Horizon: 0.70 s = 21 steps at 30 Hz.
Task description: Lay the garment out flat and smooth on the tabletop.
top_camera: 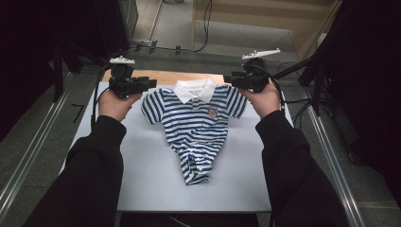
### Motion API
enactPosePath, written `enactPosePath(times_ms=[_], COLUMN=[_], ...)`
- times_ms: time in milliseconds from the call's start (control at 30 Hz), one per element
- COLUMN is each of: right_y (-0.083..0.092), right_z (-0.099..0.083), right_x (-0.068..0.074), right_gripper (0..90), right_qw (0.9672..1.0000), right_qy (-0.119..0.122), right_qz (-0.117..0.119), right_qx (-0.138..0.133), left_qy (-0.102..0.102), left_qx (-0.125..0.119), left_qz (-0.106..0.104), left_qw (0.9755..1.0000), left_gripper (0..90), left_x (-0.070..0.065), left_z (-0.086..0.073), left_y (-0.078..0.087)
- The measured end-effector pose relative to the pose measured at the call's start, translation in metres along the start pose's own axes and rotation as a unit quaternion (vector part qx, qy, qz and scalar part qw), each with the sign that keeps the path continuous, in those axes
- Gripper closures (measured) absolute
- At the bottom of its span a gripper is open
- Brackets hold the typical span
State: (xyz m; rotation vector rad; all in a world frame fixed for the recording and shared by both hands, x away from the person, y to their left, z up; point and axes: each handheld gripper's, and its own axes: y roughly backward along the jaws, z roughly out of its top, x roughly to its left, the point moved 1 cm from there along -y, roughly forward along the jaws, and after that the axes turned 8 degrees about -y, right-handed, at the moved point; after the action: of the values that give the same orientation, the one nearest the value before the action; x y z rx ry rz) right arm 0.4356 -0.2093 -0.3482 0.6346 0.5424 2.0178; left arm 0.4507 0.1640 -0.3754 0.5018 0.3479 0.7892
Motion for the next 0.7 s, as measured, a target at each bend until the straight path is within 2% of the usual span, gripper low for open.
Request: enactPosePath(times_ms=[67, 100, 167, 267, 300, 400, 600, 633, 700], right_y=[-0.008, -0.011, -0.015, -0.018, -0.019, -0.018, -0.015, -0.014, -0.015], right_z=[-0.007, -0.012, -0.020, -0.032, -0.034, -0.043, -0.060, -0.069, -0.078], right_x=[0.002, 0.003, 0.005, 0.006, 0.007, 0.007, 0.011, 0.013, 0.014], right_gripper=[50.2, 49.9, 49.9, 49.9, 49.8, 49.0, 46.3, 44.8, 43.7], right_qw=[0.9999, 0.9998, 0.9995, 0.9992, 0.9989, 0.9985, 0.9974, 0.9968, 0.9959], right_qy=[-0.002, -0.001, -0.003, -0.008, -0.010, -0.012, -0.014, -0.013, -0.016], right_qz=[0.009, 0.014, 0.023, 0.032, 0.035, 0.044, 0.062, 0.069, 0.077], right_qx=[0.011, 0.011, 0.021, 0.024, 0.029, 0.029, 0.035, 0.037, 0.044], left_qy=[0.007, 0.007, 0.007, 0.008, 0.015, 0.020, 0.009, 0.004, -0.001], left_qx=[0.000, 0.005, 0.015, 0.020, 0.021, 0.021, 0.039, 0.048, 0.049], left_qz=[-0.006, -0.008, -0.007, -0.005, -0.010, -0.014, -0.023, -0.026, -0.028], left_qw=[1.0000, 0.9999, 0.9998, 0.9998, 0.9996, 0.9995, 0.9989, 0.9985, 0.9984], left_gripper=[49.1, 49.1, 47.5, 47.0, 46.7, 45.3, 39.1, 38.8, 38.8], left_x=[0.001, 0.002, 0.002, 0.003, 0.004, 0.002, -0.005, -0.010, -0.011], left_z=[-0.004, -0.014, -0.022, -0.030, -0.036, -0.042, -0.059, -0.064, -0.067], left_y=[-0.003, -0.008, -0.012, -0.014, -0.015, -0.016, -0.017, -0.019, -0.019])
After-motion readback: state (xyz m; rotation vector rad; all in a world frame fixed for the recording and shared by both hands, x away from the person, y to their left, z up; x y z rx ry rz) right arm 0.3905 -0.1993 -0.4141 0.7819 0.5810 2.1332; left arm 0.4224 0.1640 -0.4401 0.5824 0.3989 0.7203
